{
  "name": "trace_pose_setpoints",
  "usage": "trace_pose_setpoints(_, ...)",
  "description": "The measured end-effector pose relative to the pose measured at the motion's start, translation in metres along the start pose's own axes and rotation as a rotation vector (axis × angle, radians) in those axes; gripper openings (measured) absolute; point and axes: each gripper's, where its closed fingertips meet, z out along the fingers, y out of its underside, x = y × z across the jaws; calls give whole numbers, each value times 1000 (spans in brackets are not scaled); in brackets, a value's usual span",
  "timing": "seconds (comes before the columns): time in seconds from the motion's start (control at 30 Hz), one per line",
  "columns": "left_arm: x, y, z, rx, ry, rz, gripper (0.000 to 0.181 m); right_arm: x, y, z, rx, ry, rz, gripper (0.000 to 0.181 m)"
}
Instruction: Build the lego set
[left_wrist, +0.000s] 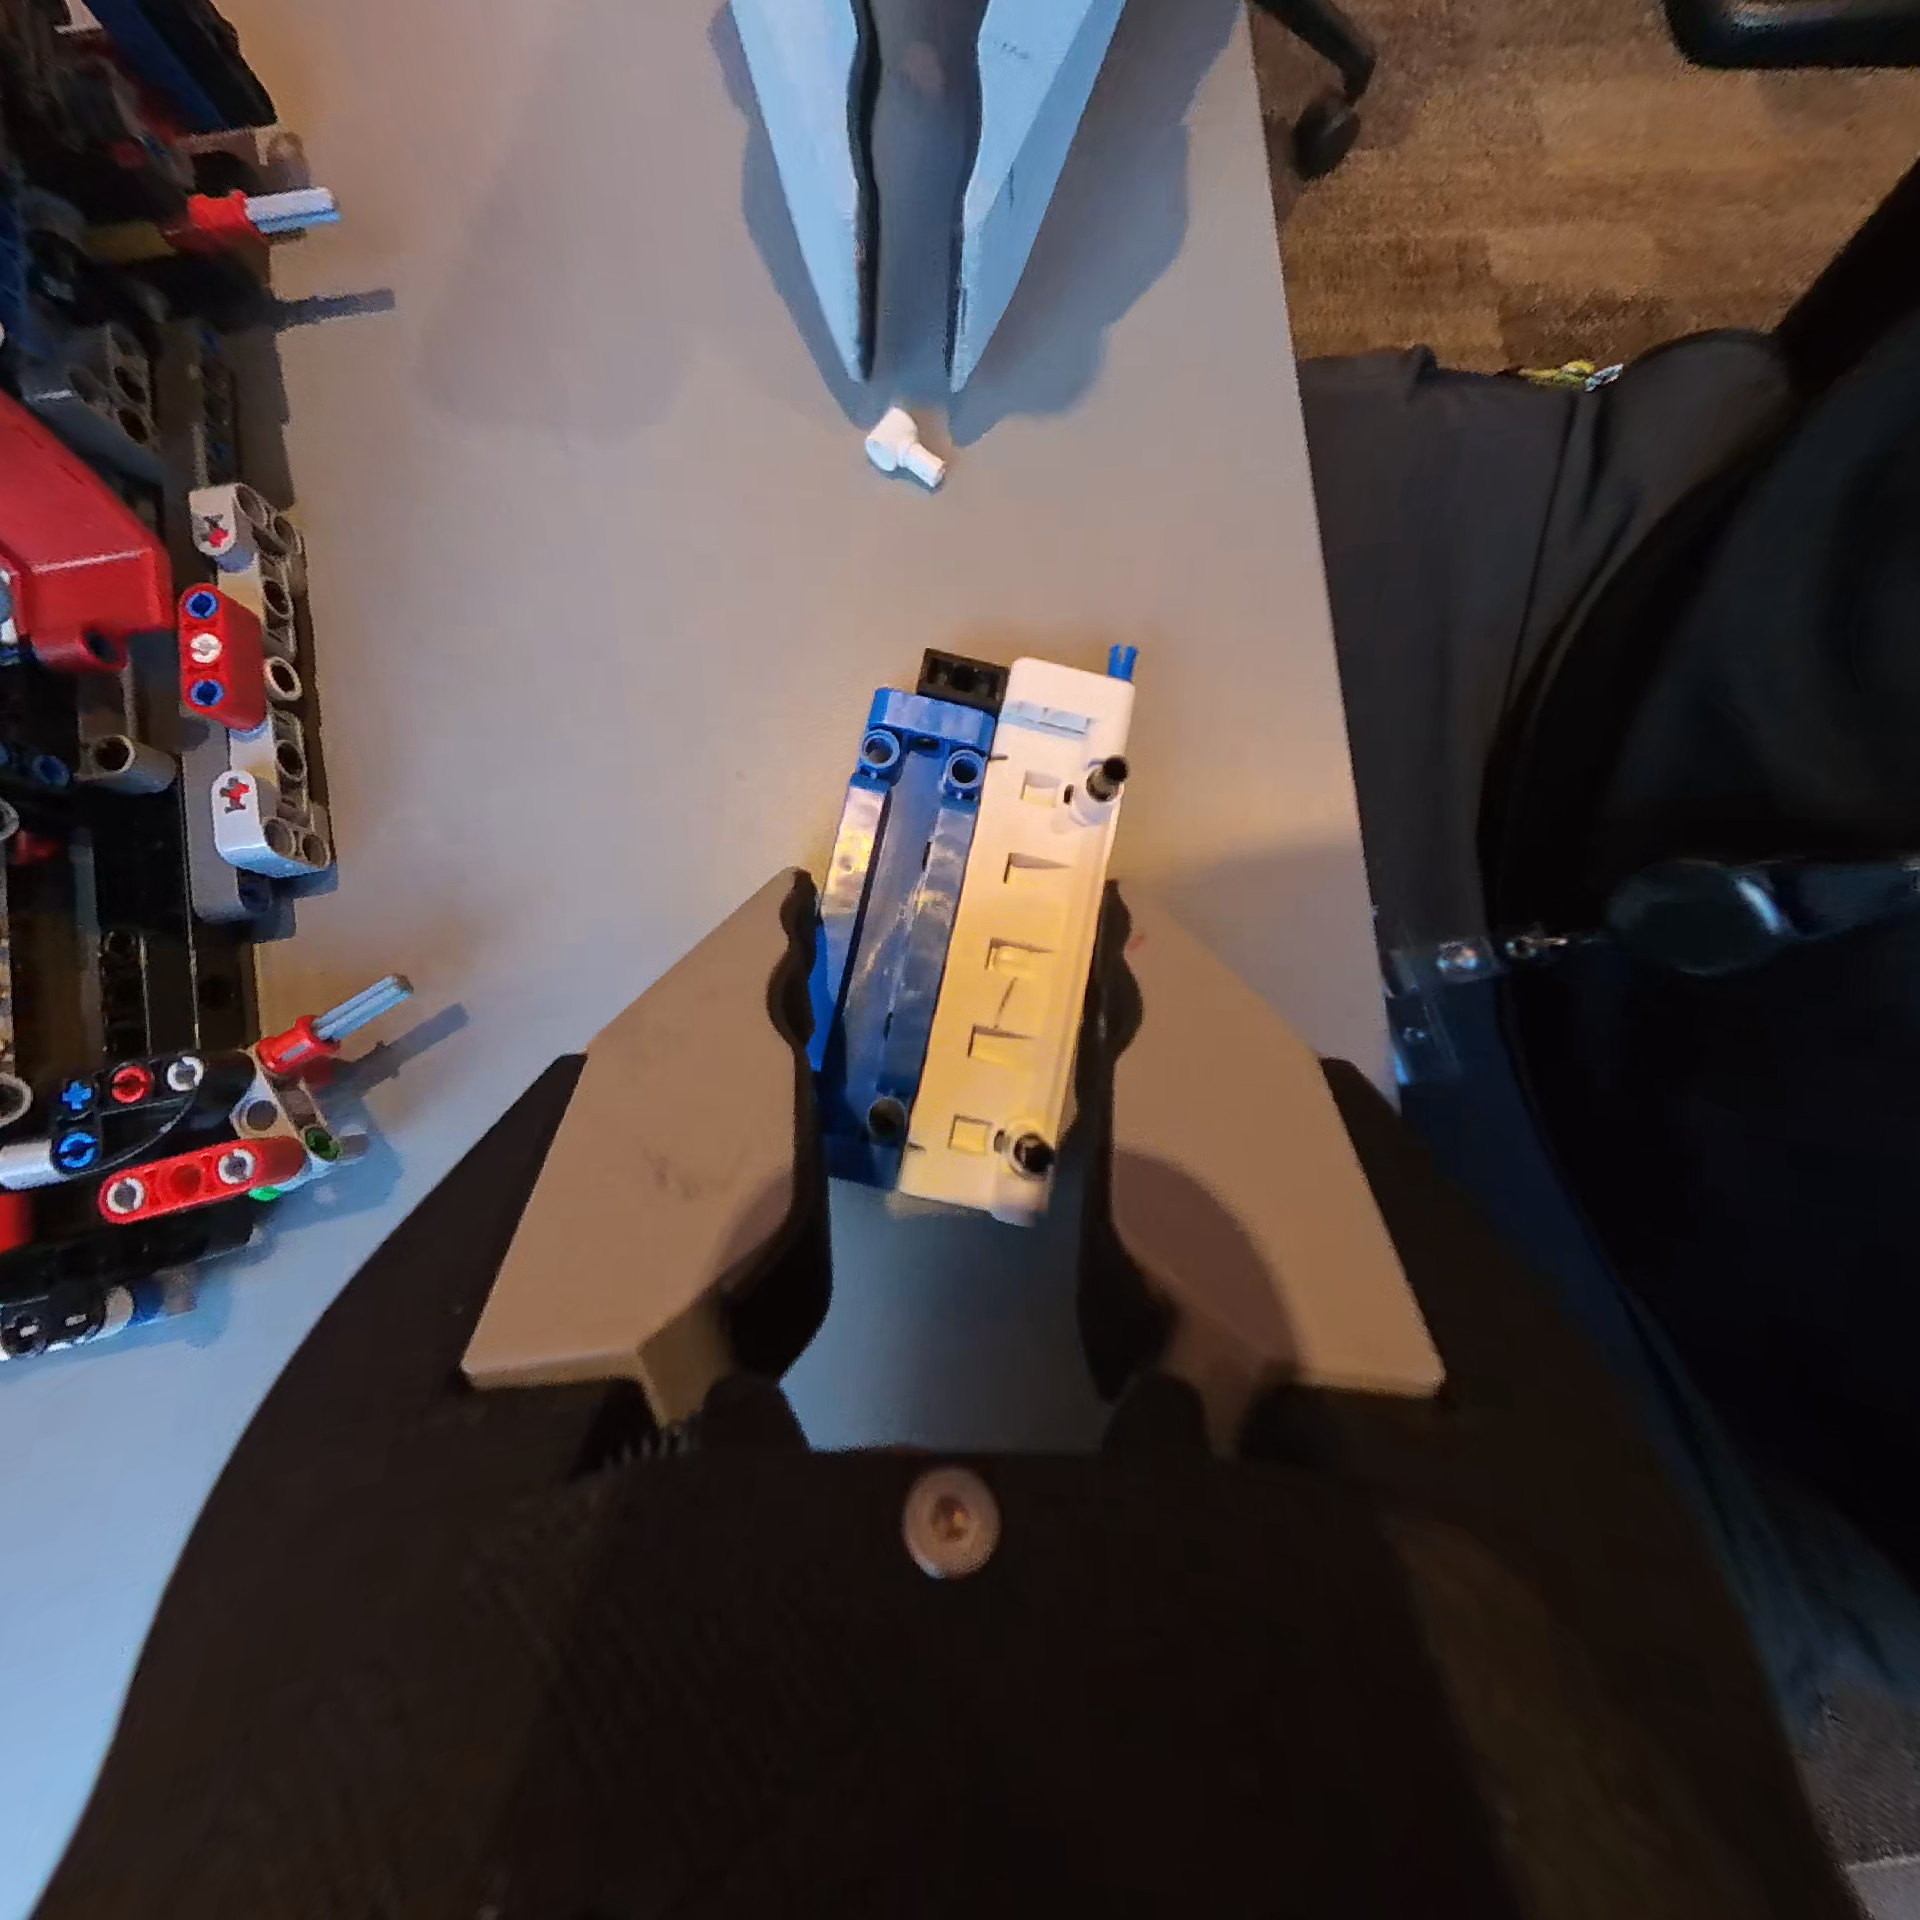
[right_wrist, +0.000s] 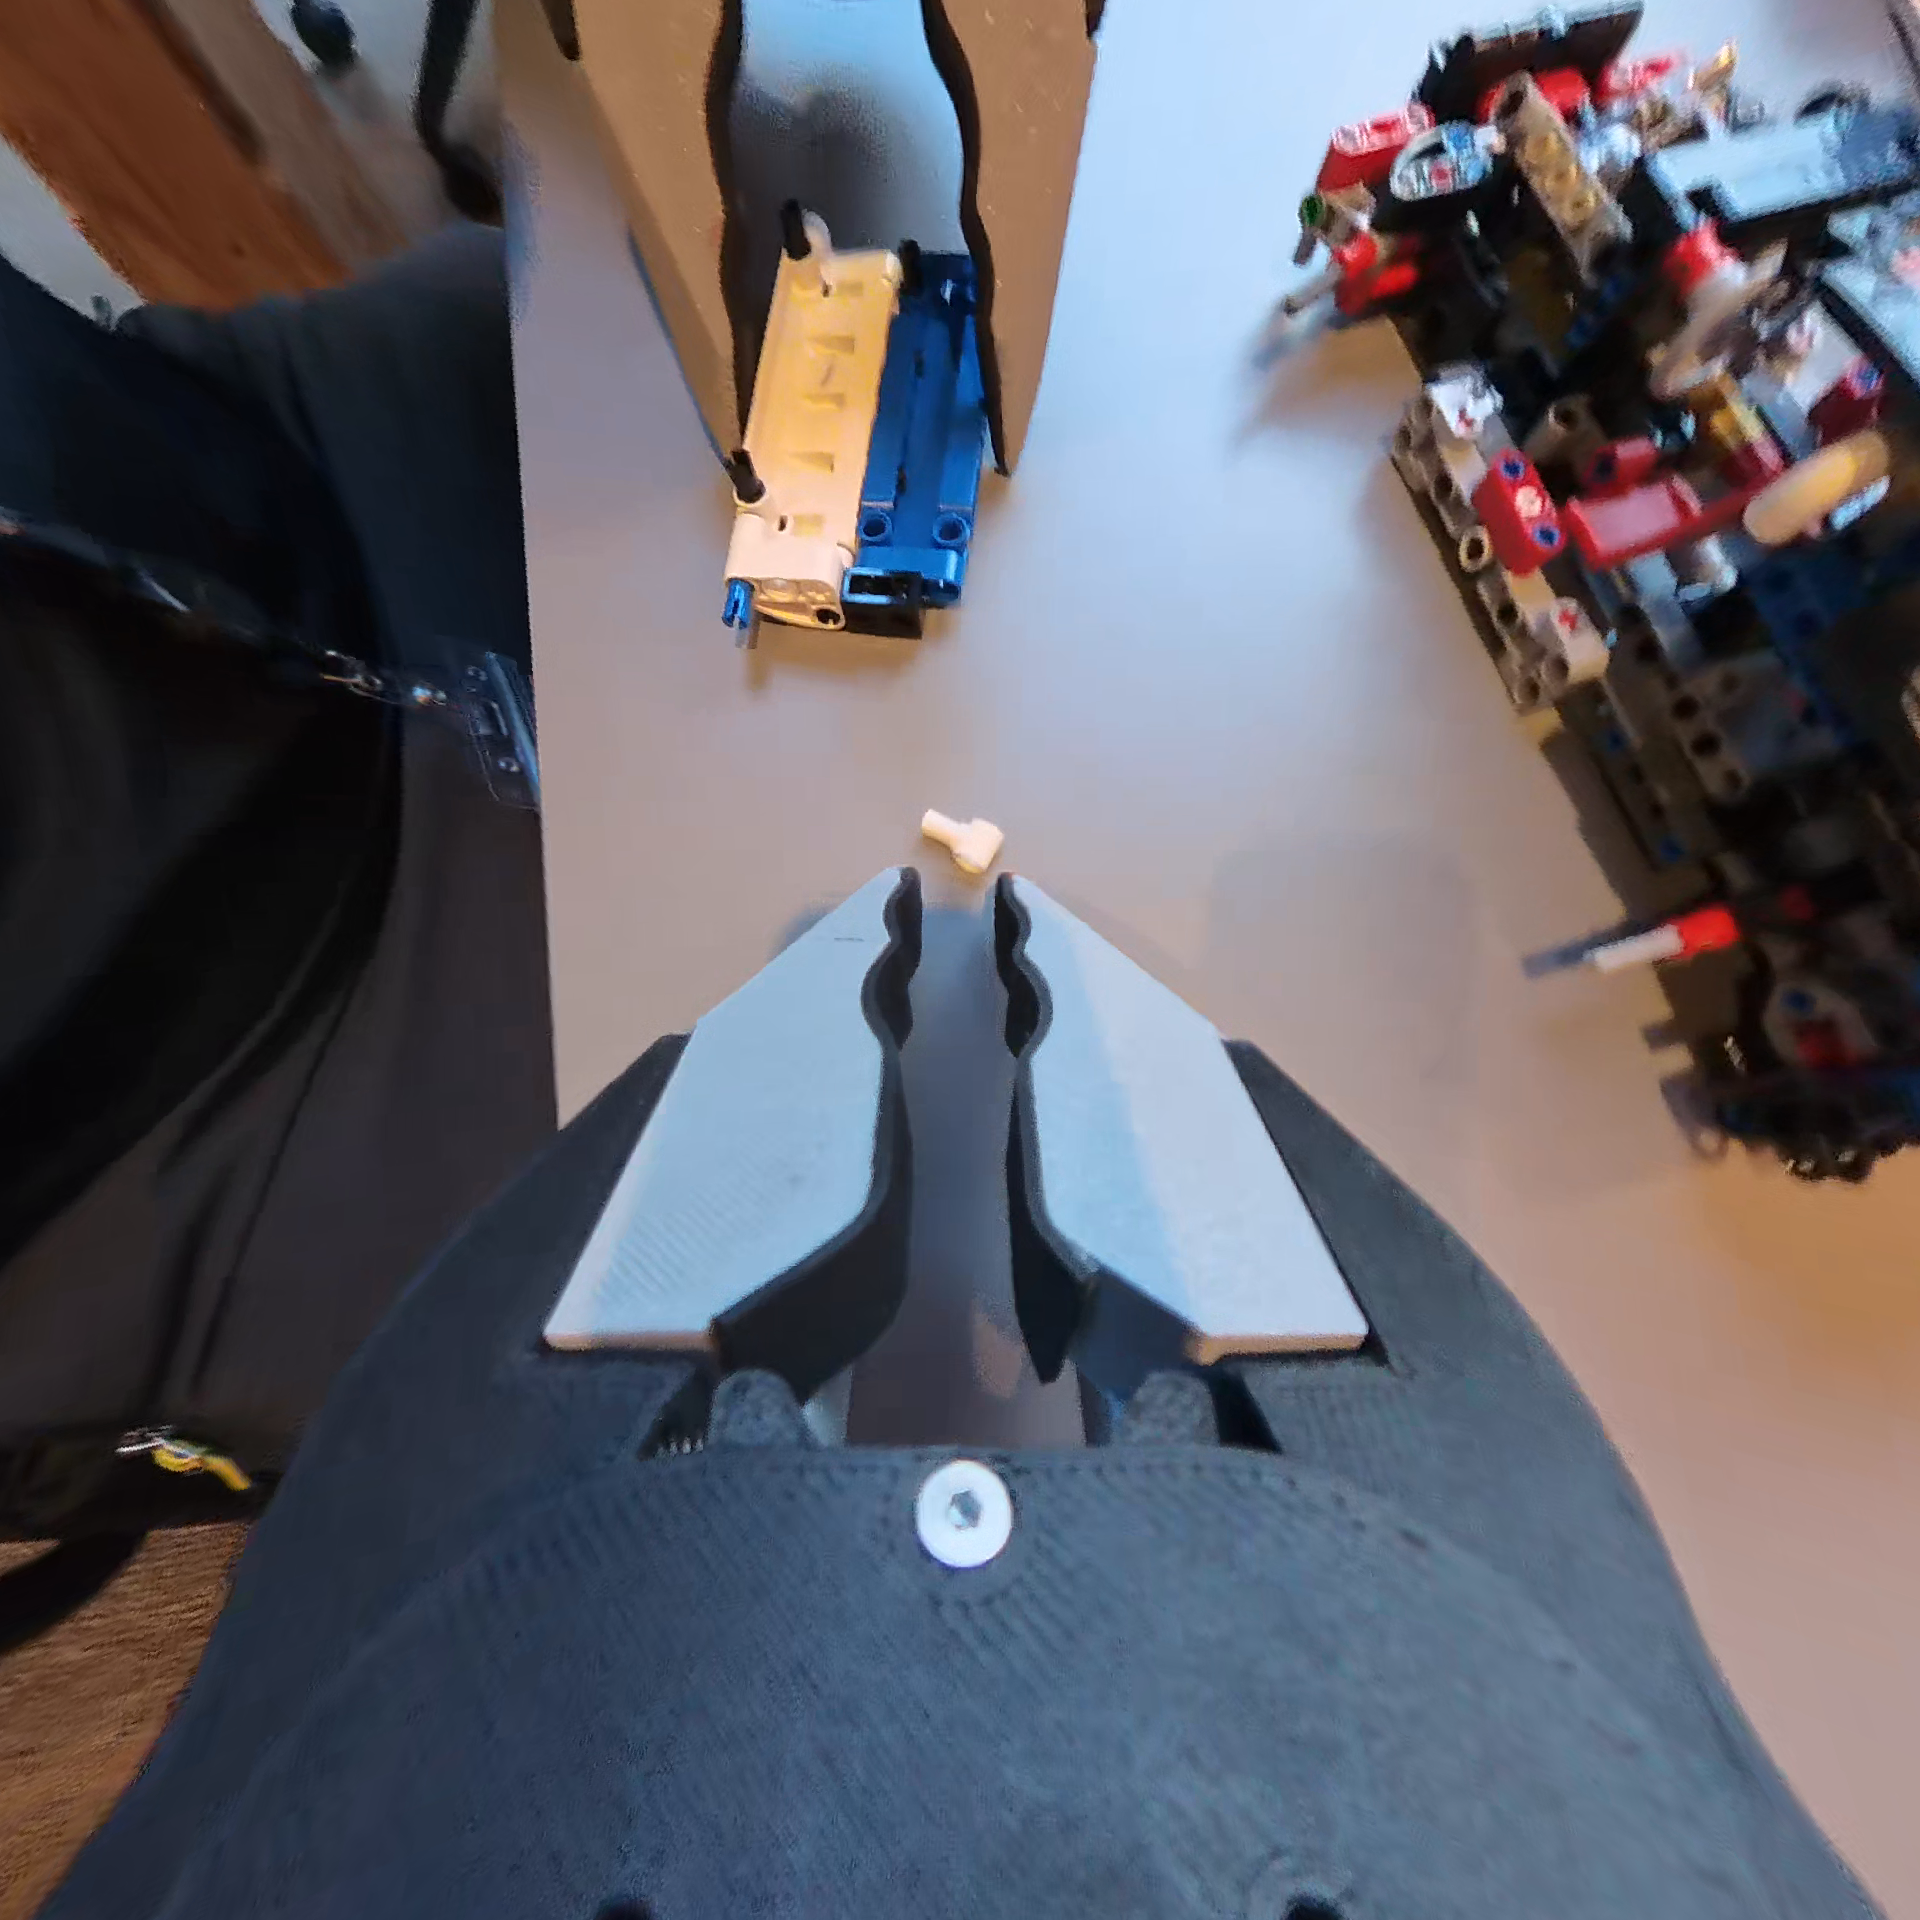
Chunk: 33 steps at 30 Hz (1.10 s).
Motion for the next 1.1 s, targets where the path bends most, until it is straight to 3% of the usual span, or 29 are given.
trace_pose_setpoints(0.17,0,-1,0,72,8,-10,51,9,-4,-4,66,46,-148,12)
trace_pose_setpoints(0.3,0,-1,-1,99,24,-12,51,15,2,-8,65,25,-134,27)
trace_pose_setpoints(0.43,0,0,-2,100,40,3,52,18,4,-9,52,-14,-113,30)
trace_pose_setpoints(0.97,9,-5,0,89,136,39,52,-1,-1,2,19,-119,-157,14)
trace_pose_setpoints(1.1,15,-10,-9,116,213,-36,61,-3,0,5,-2,-99,-167,6)
